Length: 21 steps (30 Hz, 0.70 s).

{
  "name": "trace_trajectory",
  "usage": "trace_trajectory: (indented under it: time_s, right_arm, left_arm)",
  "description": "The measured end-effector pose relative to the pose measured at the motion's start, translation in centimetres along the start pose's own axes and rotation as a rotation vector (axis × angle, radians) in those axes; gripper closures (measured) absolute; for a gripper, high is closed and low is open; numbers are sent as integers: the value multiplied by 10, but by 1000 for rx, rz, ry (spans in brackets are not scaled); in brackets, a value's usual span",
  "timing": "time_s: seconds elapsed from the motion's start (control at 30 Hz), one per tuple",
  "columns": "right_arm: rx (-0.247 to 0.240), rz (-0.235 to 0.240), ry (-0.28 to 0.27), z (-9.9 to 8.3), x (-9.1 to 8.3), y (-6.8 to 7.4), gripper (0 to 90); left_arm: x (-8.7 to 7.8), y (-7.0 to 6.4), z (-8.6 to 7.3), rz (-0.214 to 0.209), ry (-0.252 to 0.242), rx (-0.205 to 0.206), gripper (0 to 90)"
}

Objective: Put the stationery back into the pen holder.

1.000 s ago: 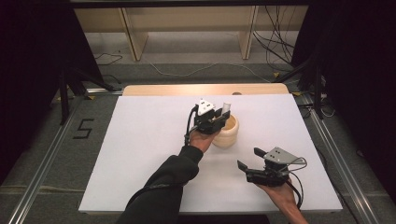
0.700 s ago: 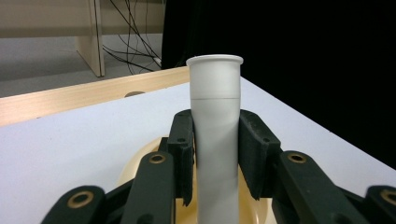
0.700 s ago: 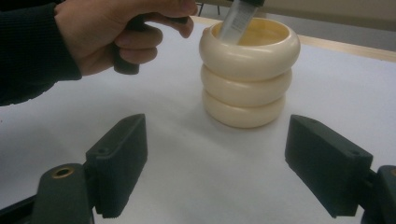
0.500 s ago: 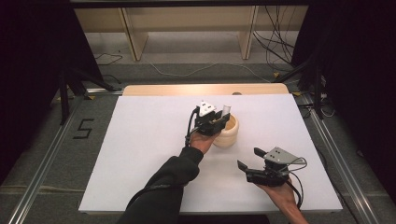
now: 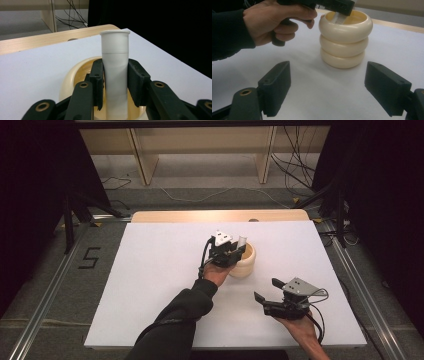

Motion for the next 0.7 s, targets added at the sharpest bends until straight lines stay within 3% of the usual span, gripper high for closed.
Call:
trace_trajectory:
  time_s: [0.1, 0.2, 0.33, 0.47, 0.7]
  right_arm:
    - [0, 0, 0, 0, 0, 0, 217]
    - [-1, 0, -1, 0, 0, 0, 217]
    - [-1, -1, 1, 0, 1, 0, 217]
    - [-4, -1, -1, 0, 1, -1, 217]
    - [-4, -2, 1, -1, 1, -1, 217]
  left_arm:
    - [-1, 0, 0, -9, 25, -12, 660]
    - [-5, -2, 4, -4, 17, -9, 438]
    - [-12, -6, 10, -16, 14, 8, 316]
    - [-20, -10, 17, -17, 9, 24, 262]
    - [-29, -7, 22, -18, 22, 40, 248]
Point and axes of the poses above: each handheld gripper's, and its own axes: x roughly forward along the jaws, z roughly out of its top, y roughly to its left, the point moved 3 cm from there along x, roughly forward along the jaws, and after that the axes turned 6 degrees about z, right-handed, at the moved point
